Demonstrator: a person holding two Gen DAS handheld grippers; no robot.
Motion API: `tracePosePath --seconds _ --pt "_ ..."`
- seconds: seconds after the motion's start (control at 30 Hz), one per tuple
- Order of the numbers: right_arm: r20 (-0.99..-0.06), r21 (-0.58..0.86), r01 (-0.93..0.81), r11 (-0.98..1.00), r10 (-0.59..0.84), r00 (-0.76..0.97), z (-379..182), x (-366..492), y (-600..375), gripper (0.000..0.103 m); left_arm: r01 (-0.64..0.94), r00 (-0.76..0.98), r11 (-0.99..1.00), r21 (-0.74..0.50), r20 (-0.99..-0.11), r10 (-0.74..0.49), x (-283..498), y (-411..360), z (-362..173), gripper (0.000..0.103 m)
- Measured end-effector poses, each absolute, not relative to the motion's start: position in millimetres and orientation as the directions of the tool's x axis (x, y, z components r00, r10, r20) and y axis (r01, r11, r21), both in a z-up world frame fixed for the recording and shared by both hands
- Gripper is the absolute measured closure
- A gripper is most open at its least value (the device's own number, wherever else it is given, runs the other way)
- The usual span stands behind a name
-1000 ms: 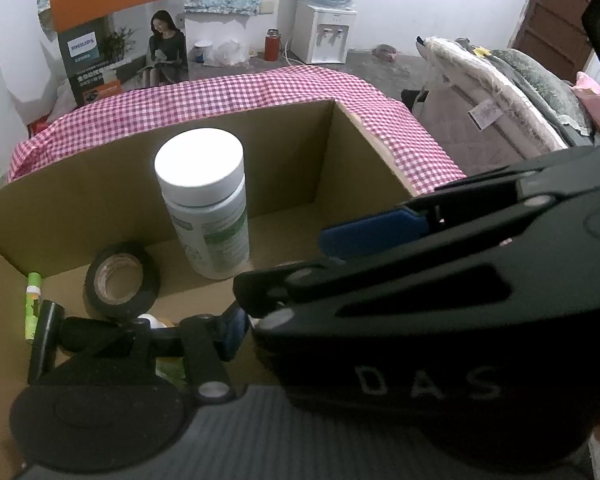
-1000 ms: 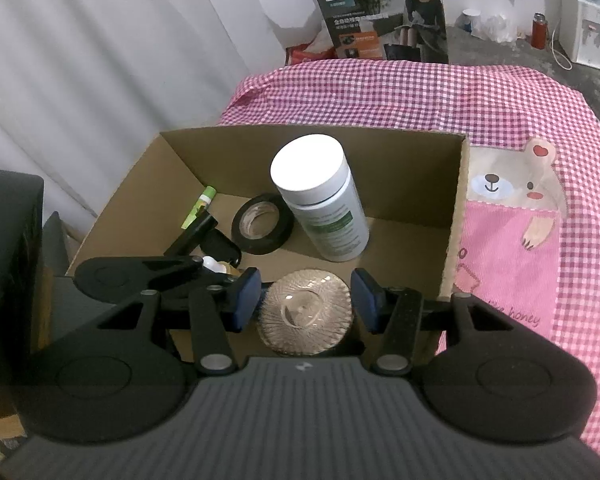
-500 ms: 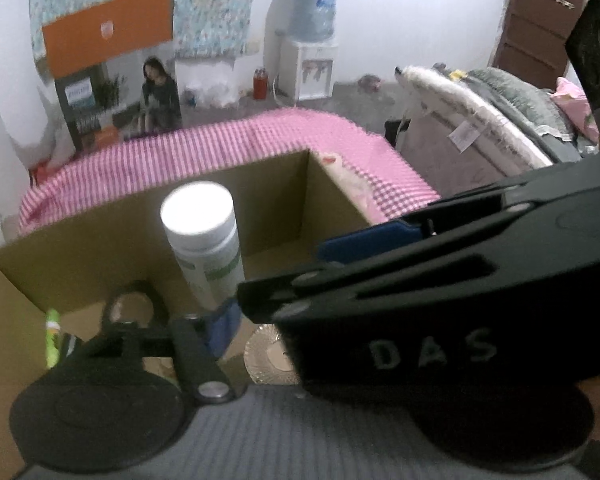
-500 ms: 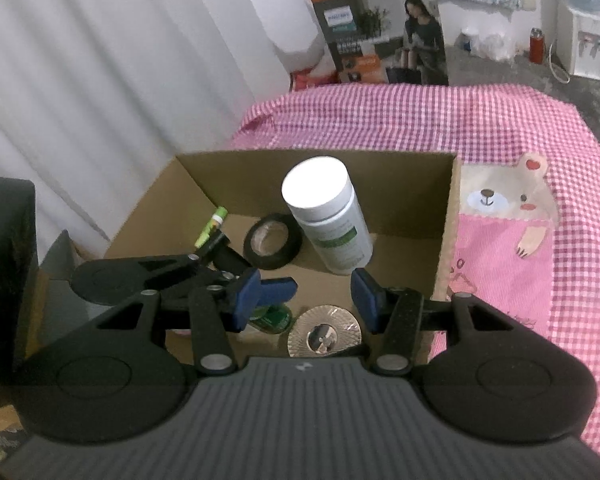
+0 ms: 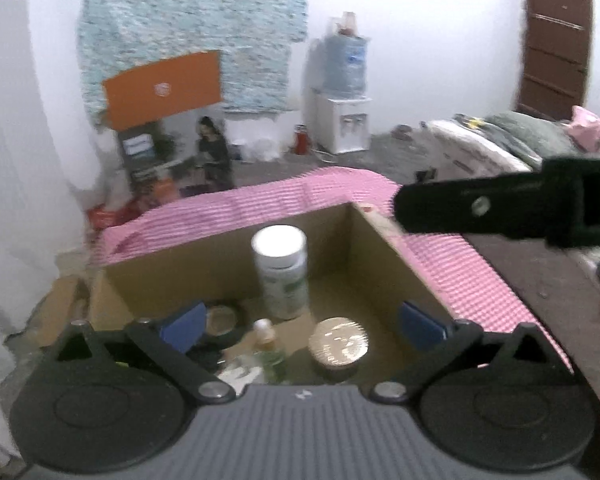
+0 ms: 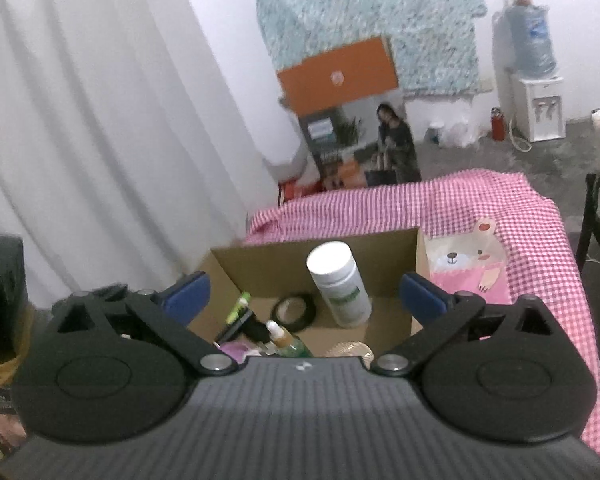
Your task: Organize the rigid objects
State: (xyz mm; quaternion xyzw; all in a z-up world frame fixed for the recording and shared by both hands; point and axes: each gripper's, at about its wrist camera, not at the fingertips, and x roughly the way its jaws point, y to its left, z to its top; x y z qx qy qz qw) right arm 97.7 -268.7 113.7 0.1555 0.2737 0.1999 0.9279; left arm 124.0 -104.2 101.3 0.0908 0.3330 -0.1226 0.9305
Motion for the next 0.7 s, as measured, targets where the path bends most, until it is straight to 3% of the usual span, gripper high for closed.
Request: tracePosePath --seconds 0.2,0.43,0.7 --pt "-0.449 0.321 -0.185 0.929 0.321 0.834 123.7 69.2 -250.5 0.001 0.180 0.792 0.968 0.177 -0.609 -0.036 103.1 -92.8 106.7 0.000" --pt "-0.452 0.177 -0.121 0.977 0.190 0.871 118.4 37.0 -228.5 0.001 0.134 0.777 0.987 0.086 -0.627 -0.051 90.6 -64.7 97.1 0.000" --pt "-0.574 0.142 -0.099 0.985 0.163 0.803 74.1 36.5 -207.8 0.001 0.044 0.711 0.997 0.069 -0.703 0.018 91.9 -35.5 79.2 0.000"
